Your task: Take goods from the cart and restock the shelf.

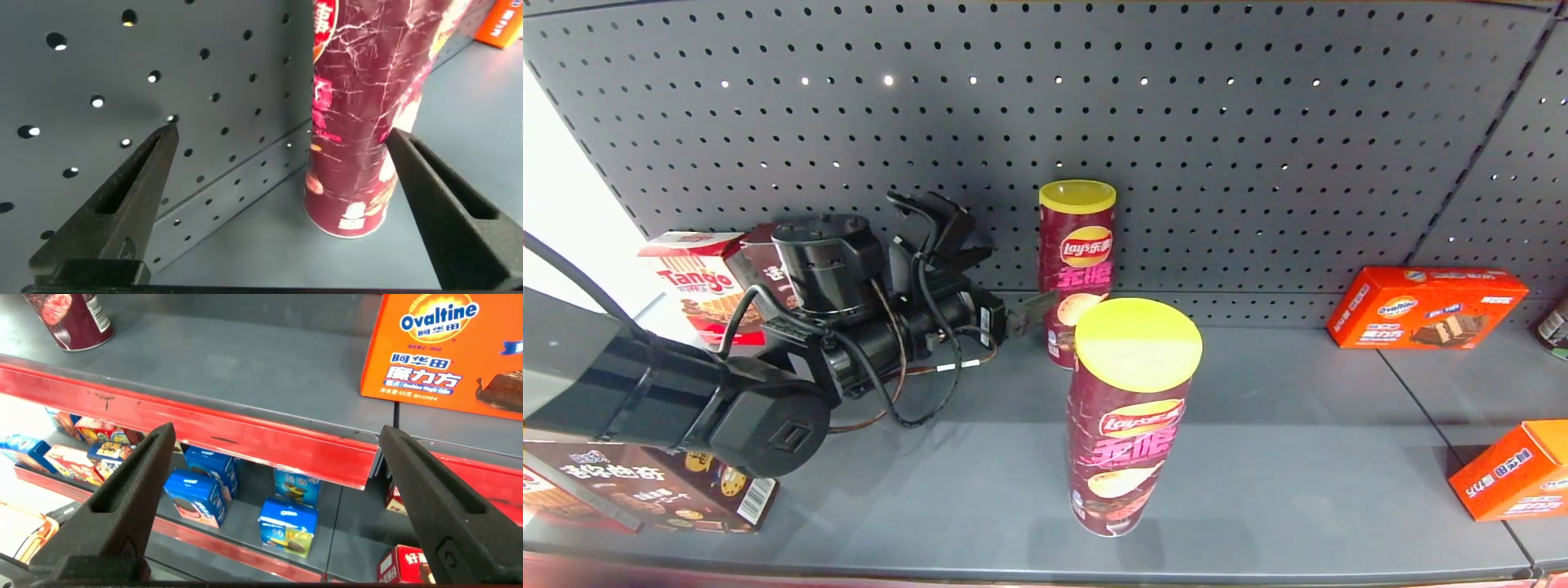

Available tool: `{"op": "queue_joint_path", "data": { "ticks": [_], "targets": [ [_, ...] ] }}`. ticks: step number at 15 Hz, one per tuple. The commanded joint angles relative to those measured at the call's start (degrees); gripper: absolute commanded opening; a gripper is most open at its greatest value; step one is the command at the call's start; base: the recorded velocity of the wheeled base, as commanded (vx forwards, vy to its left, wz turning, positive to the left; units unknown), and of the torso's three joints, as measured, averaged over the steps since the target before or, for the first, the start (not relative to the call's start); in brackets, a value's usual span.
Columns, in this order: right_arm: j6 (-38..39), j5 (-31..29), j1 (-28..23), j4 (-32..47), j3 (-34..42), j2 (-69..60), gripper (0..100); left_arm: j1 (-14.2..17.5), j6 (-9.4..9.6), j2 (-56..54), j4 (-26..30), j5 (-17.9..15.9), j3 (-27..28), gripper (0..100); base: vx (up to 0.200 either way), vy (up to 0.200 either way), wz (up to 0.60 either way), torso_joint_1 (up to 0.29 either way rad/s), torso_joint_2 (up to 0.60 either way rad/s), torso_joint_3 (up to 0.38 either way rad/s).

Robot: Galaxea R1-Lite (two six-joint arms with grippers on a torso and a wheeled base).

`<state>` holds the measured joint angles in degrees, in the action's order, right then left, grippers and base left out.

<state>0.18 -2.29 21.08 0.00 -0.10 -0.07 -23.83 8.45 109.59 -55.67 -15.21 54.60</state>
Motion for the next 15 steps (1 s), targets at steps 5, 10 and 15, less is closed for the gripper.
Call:
{"op": "queue_joint_path", "data": {
  "ticks": [5,10,15],
  "targets": [
    [-0.01,0.01,0.02,0.0,0.01,0.07,100,0.01,0.08,0.09,-0.31,0.18,0.24,100,0.0,0.0,0.0,0.0,0.0,0.0],
    [-0.01,0.01,-0.07,0.0,0.01,0.07,100,-1.13,0.43,-9.22,4.08,1.59,-1.87,100,0.0,0.0,0.0,0.0,0.0,0.0],
    [-0.01,0.01,0.02,0.0,0.01,0.07,100,-2.62,0.43,-22.67,16.65,5.28,-2.57,100,0.0,0.0,0.0,0.0,0.0,0.0]
  ]
}}
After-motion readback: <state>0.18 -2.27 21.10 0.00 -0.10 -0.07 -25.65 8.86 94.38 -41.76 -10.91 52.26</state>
